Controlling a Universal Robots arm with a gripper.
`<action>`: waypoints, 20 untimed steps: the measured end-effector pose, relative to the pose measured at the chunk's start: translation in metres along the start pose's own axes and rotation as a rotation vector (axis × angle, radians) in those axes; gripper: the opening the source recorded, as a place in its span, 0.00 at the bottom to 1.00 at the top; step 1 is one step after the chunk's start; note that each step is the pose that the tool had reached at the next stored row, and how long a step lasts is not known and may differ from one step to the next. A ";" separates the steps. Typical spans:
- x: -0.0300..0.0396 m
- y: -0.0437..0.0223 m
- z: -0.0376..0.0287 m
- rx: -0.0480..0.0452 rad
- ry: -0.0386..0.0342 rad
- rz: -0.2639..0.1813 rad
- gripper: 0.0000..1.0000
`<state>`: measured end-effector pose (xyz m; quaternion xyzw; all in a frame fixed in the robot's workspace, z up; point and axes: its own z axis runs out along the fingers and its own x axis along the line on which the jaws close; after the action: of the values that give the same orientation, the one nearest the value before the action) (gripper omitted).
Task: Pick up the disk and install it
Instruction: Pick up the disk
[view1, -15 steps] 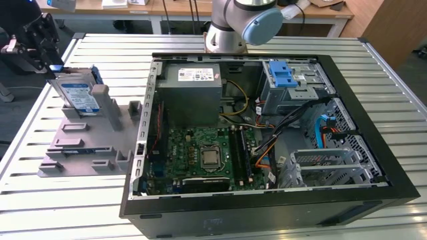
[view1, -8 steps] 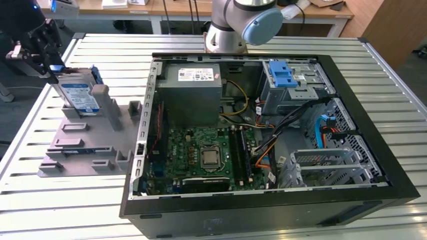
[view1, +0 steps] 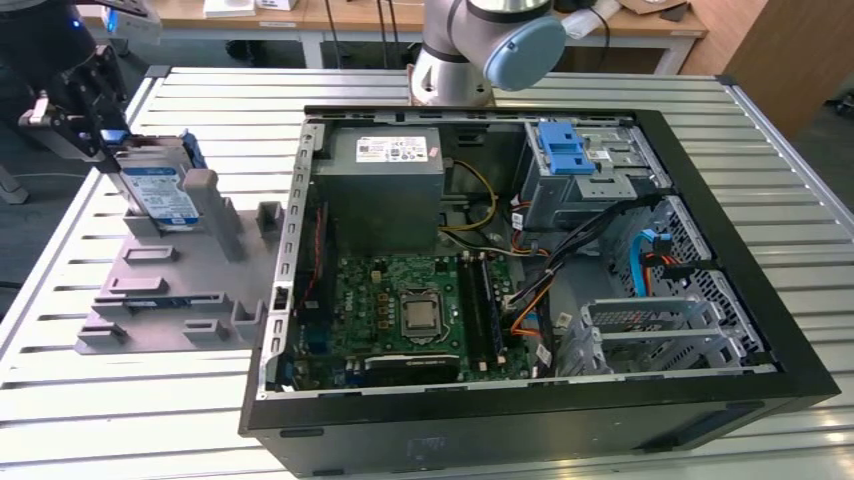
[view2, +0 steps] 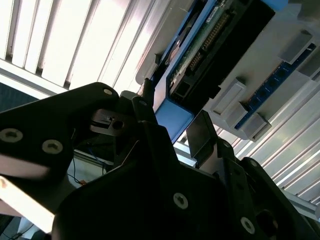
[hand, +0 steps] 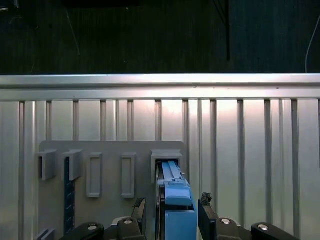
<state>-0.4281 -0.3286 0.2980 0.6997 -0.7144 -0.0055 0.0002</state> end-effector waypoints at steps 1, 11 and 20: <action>0.0000 0.0000 0.0011 -0.0001 0.0000 0.000 0.53; 0.0001 0.0000 0.0072 -0.0002 0.0000 0.000 0.45; 0.0001 -0.0001 0.0075 -0.0001 0.0002 0.000 0.44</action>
<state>-0.4281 -0.3286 0.2905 0.6998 -0.7143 -0.0055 0.0003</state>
